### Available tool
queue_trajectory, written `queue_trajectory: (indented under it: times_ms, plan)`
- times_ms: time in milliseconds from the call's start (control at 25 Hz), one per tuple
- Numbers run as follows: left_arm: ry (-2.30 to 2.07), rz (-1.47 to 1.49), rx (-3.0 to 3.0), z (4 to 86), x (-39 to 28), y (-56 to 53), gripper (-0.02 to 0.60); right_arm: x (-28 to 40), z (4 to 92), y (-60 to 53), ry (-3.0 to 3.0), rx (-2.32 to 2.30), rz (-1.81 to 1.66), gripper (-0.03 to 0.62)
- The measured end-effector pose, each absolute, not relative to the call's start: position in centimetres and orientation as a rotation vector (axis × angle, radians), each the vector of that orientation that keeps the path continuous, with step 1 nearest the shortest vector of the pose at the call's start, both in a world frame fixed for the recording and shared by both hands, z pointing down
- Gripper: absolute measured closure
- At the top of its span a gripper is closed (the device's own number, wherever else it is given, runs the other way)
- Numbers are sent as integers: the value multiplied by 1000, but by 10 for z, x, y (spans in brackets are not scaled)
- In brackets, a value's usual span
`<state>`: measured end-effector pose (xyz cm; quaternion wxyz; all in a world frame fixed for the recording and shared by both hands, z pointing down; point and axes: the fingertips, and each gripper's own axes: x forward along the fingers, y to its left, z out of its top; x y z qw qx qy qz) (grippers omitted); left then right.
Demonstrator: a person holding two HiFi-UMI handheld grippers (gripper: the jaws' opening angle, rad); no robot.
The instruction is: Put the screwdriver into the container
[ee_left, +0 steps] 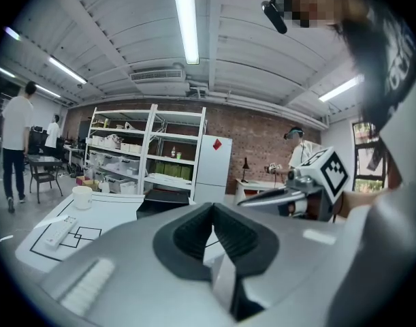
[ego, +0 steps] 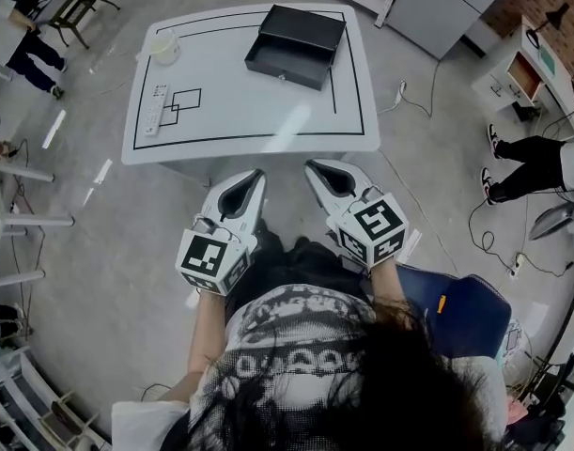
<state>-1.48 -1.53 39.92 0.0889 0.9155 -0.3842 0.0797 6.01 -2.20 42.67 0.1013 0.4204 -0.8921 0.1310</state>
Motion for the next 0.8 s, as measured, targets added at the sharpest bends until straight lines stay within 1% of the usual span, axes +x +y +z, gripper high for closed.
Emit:
queue_trajectory:
  times_ms: [800]
  plan:
    - [-1218,226,2730,395,4,5,581,74,421,-3,-2677,1176,303,597]
